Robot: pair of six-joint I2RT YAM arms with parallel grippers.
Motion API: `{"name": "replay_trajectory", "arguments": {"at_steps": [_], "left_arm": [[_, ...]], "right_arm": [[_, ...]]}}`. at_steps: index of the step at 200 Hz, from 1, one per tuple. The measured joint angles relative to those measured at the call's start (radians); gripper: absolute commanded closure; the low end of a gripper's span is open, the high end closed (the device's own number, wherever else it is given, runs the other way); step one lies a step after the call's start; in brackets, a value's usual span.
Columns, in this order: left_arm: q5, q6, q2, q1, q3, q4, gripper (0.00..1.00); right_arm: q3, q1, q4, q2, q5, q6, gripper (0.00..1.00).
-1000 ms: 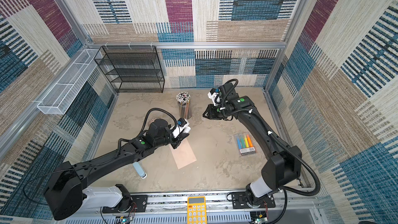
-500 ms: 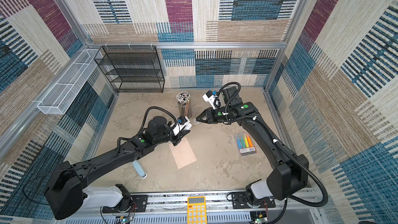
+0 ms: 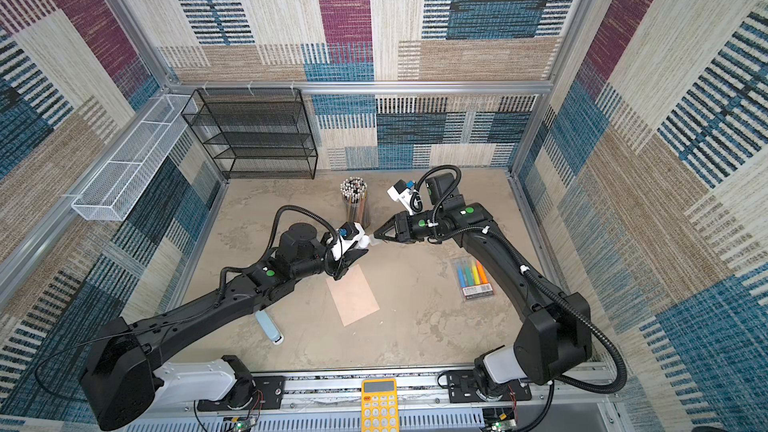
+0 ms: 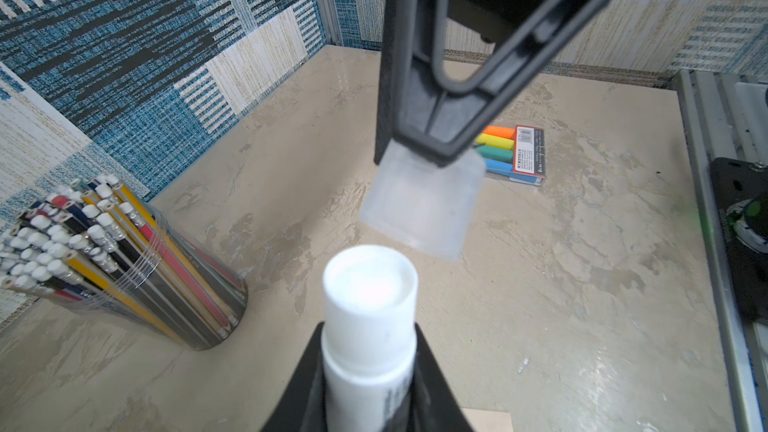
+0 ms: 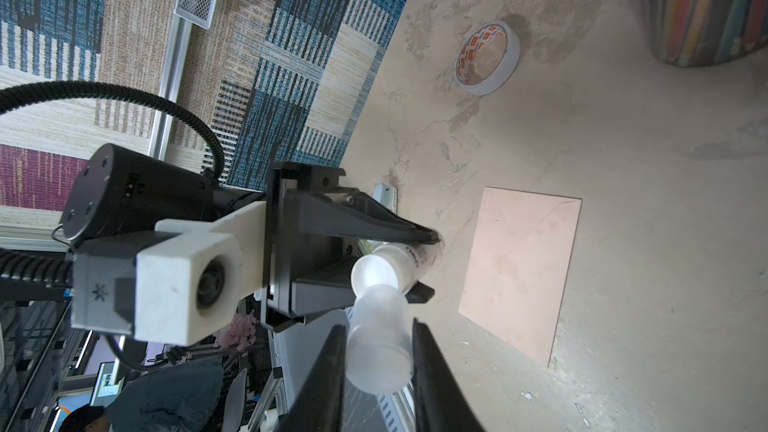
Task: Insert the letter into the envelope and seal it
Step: 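Press the cap with the right gripper onto the glue stick end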
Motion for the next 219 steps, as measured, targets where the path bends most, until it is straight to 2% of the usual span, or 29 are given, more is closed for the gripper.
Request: {"name": "replay_trajectory", "arguments": {"at_steps": [219], "left_arm": [[0.040,-0.001,-0.001,0.000,0.003,0.002,1.00]], "right_arm": [[-0.031,0.000,0.089,0.023,-0.070,0.051,0.73]]}}
